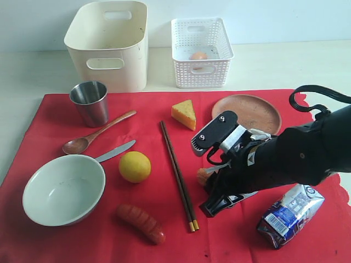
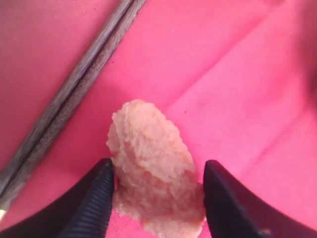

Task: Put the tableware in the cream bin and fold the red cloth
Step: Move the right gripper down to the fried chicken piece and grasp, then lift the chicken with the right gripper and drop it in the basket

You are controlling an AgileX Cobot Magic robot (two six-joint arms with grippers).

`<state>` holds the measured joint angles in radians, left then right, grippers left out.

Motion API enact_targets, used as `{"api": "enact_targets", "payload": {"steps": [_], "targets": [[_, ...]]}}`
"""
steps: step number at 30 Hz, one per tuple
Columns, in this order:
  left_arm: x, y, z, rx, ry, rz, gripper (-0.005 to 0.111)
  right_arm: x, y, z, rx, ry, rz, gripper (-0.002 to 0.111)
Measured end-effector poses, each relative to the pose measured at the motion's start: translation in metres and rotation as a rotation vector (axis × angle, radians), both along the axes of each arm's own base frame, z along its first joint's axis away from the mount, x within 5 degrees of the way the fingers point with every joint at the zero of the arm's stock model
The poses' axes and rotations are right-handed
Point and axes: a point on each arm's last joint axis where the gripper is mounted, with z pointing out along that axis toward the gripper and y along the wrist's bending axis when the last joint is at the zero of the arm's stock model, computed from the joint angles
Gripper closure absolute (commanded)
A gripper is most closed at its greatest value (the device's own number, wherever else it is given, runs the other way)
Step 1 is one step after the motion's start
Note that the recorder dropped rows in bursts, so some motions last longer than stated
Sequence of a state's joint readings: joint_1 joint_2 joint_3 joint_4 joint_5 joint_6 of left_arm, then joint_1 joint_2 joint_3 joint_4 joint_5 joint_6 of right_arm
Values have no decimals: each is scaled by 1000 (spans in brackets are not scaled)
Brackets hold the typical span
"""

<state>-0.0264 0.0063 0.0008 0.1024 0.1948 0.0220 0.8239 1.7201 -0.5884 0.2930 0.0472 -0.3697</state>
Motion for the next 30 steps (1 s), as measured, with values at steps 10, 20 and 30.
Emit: {"api": "enact_targets", "payload": {"steps": [10,20,30], "targets": [[0,0,0,0,0,0,106,-3,-2,43,109,-95,3,108],[0,0,0,0,0,0,106,12,14,97,261,-236,3,108],[0,0,0,0,0,0,106,50,11,120,286,-307,-70,108]]}}
